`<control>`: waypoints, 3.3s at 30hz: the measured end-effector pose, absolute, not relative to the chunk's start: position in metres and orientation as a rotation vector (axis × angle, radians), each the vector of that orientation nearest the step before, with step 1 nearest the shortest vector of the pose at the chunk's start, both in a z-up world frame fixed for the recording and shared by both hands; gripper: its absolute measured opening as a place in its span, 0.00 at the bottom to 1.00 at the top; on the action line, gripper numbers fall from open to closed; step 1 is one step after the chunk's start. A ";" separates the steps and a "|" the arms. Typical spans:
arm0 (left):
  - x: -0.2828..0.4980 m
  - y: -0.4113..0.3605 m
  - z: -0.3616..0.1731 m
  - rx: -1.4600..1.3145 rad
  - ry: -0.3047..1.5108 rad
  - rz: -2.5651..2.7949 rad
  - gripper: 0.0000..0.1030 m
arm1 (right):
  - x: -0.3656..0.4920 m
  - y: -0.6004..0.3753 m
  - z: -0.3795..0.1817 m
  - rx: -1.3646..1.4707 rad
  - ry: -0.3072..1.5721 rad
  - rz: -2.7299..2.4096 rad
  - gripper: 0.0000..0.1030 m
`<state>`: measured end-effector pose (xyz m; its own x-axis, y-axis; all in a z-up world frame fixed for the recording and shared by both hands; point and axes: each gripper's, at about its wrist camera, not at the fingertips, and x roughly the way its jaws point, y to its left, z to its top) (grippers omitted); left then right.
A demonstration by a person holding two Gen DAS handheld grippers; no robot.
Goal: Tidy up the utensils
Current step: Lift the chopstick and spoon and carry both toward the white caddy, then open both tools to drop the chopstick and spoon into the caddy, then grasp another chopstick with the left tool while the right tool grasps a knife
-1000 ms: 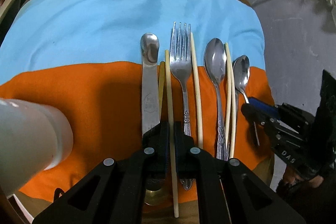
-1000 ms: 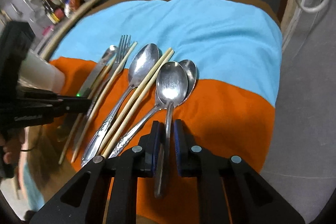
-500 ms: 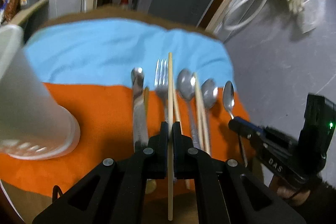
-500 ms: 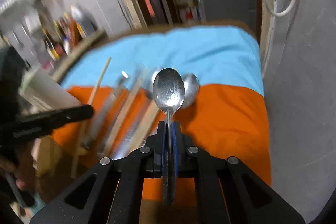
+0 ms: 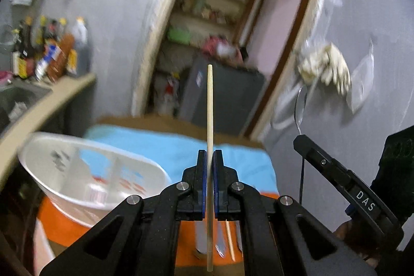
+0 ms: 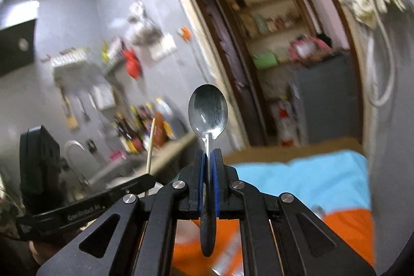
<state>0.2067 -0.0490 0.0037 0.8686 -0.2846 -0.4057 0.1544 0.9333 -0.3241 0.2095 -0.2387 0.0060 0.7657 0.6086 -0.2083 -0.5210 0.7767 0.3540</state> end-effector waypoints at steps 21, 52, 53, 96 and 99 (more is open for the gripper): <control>0.215 0.146 -0.015 -0.436 0.156 0.029 0.02 | 0.265 -0.128 -0.032 0.490 0.178 0.891 0.04; 0.205 0.123 -0.055 -0.330 0.262 0.021 0.04 | 0.244 -0.114 -0.072 0.281 0.271 0.869 0.10; 0.204 0.123 -0.054 -0.332 0.265 0.019 0.06 | 0.242 -0.116 -0.070 0.282 0.269 0.867 0.12; 0.203 -0.116 -0.035 -0.084 0.373 -0.134 0.93 | 0.210 -0.365 -0.048 0.193 0.331 0.376 1.00; 0.212 -0.125 -0.053 -0.079 0.429 -0.123 0.93 | 0.216 -0.372 -0.062 0.198 0.371 0.373 1.00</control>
